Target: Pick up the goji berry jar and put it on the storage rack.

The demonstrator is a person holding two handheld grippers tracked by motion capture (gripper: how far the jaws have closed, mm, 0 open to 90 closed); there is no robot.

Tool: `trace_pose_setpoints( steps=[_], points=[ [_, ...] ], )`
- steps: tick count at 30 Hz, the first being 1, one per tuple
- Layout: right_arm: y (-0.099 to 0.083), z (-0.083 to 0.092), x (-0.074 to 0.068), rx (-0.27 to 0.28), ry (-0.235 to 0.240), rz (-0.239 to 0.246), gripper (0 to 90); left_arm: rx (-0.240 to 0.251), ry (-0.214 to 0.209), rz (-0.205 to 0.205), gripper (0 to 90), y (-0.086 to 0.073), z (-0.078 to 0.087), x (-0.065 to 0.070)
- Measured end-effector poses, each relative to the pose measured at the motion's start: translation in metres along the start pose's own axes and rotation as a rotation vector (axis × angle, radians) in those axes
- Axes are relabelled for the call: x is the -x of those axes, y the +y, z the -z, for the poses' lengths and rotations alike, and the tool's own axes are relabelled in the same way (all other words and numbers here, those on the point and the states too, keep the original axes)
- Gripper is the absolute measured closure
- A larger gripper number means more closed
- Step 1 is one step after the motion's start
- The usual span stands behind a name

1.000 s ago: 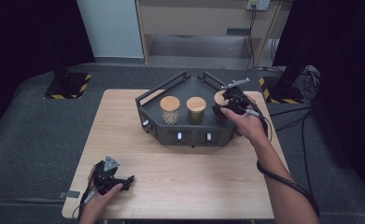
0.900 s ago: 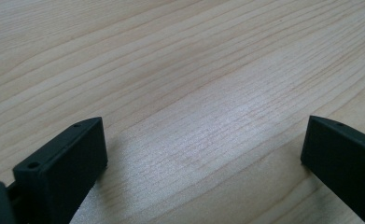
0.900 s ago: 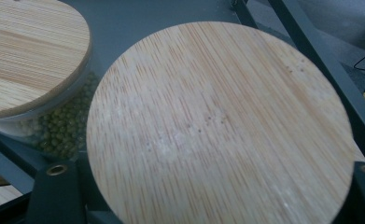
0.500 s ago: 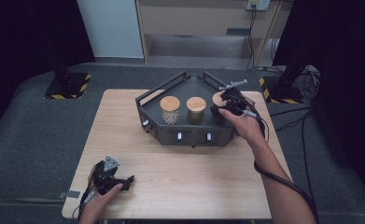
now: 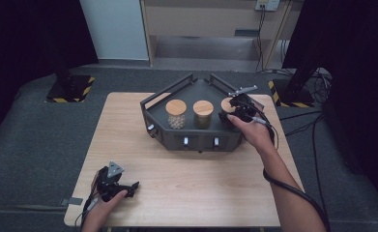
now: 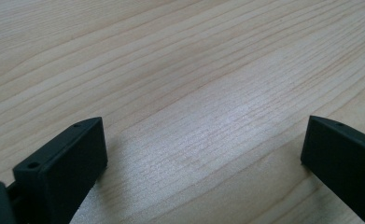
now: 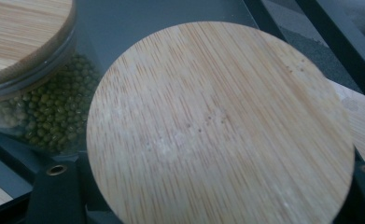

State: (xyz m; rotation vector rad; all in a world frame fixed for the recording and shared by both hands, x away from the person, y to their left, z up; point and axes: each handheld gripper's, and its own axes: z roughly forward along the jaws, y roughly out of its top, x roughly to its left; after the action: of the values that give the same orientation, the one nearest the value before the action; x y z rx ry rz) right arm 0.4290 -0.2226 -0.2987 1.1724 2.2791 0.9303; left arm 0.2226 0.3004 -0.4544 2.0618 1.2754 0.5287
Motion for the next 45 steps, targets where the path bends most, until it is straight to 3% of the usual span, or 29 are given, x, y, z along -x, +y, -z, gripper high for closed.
trace_pose_setpoints(
  steps=[11,31,36,40,45],
  points=[
    [-0.014,0.000,0.005,0.044,0.017,-0.043,26.3,0.001,0.000,0.000,0.0,0.000,0.000,0.000],
    [-0.023,0.000,0.007,0.062,0.023,-0.045,23.6,0.000,0.000,0.000,0.0,0.000,0.000,0.000],
    [-0.024,0.002,0.009,0.057,0.045,-0.036,14.5,0.000,0.000,0.000,0.0,0.000,0.000,0.000],
    [-0.026,0.008,0.005,0.070,0.036,-0.019,6.9,0.000,0.000,0.000,0.0,0.000,0.000,0.000],
    [-0.029,0.020,0.003,0.081,0.029,-0.013,3.8,0.001,0.000,0.001,0.0,0.000,0.000,0.000]
  ],
)
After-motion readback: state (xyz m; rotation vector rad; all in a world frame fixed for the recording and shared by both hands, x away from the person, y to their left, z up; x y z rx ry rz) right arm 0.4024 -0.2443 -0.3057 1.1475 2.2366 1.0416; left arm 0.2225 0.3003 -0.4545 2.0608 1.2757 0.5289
